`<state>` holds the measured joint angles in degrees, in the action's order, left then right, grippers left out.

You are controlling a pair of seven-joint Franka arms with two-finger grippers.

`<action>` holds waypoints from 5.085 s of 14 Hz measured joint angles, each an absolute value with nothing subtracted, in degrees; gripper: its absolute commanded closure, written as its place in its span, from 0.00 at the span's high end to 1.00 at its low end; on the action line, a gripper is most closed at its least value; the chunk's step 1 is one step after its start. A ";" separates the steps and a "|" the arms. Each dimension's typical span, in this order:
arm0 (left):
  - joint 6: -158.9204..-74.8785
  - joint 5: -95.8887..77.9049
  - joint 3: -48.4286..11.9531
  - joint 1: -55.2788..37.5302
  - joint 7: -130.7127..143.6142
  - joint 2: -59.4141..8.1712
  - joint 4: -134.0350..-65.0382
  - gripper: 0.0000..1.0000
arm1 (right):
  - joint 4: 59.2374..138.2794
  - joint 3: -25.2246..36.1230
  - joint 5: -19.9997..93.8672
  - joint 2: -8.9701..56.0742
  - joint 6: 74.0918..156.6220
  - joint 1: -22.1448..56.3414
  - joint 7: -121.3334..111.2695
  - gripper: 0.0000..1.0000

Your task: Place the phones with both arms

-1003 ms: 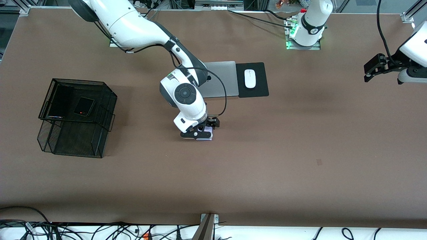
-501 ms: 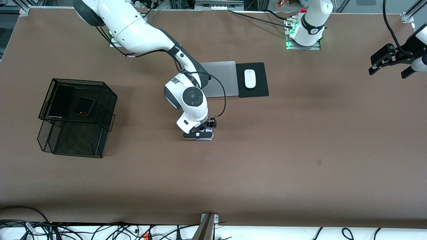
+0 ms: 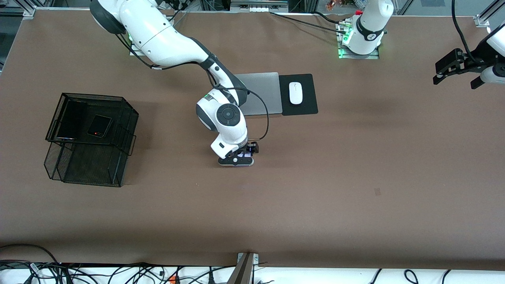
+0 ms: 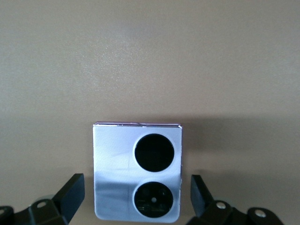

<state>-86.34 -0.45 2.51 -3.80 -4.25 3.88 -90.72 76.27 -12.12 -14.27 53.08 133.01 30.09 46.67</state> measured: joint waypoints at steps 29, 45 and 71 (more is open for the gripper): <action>-86.32 -0.48 2.57 -3.60 -4.26 1.89 -91.49 1.00 | 69.93 -8.56 -15.35 39.27 104.92 18.49 27.85 0.08; -86.32 -0.48 2.55 -3.59 -4.26 1.88 -91.49 1.00 | 87.74 -7.60 -15.32 34.53 112.02 -9.77 0.76 0.08; -86.32 -0.48 2.55 -3.59 -4.26 1.62 -91.49 1.00 | 71.41 -14.70 -6.10 26.91 88.44 -12.49 0.92 0.99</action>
